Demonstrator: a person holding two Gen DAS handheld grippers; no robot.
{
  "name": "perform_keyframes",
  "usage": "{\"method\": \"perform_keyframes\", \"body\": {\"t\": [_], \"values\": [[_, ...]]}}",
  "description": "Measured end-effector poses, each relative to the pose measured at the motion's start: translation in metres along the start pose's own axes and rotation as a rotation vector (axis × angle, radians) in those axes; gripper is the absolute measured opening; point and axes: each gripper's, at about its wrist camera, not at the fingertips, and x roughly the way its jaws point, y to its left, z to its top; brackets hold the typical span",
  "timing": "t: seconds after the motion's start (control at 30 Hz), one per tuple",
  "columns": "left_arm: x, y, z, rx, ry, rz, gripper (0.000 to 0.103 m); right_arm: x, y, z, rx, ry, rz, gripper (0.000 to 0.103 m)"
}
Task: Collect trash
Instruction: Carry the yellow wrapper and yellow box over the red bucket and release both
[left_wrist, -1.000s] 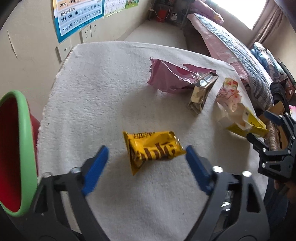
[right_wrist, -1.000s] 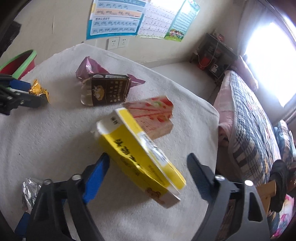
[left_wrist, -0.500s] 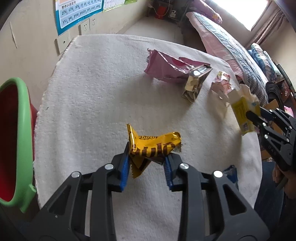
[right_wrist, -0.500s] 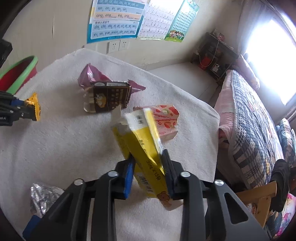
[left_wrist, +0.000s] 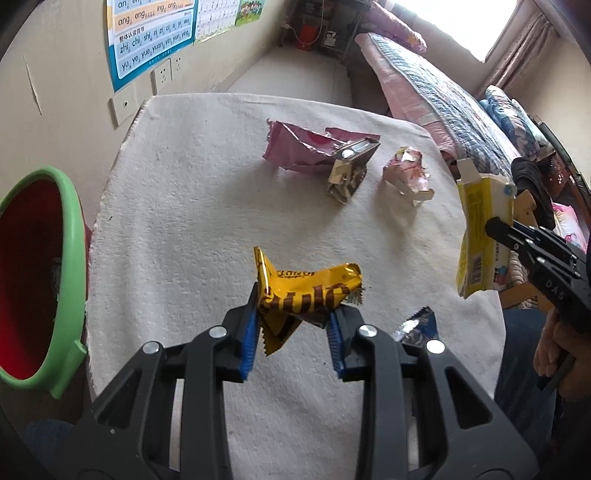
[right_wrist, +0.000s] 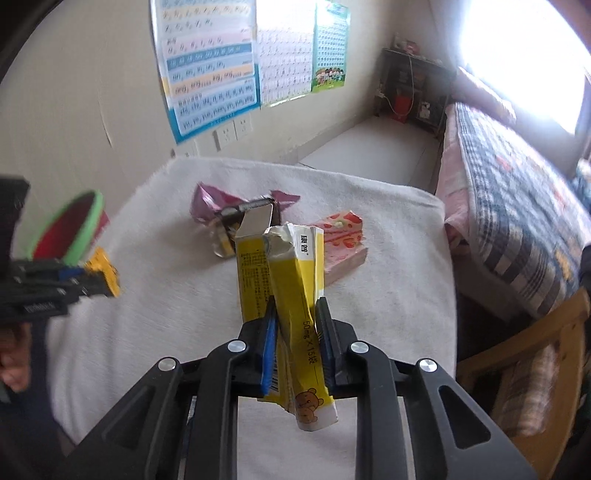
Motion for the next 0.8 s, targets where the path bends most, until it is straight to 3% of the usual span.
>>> {"method": "perform_keyframes", "body": {"t": [0.27, 0.8], "values": [[-0.024, 0.004, -0.004, -0.02, -0.042, -0.003, 0.03, -0.022, 0.014, -0.001, 0.058, -0.025, 0.054, 0.02], [-0.066, 0.042, -0.011, -0.098, -0.114, 0.021, 0.03, -0.032, 0.067, 0.014, 0.016, -0.059, 0.122, 0.02]]}}
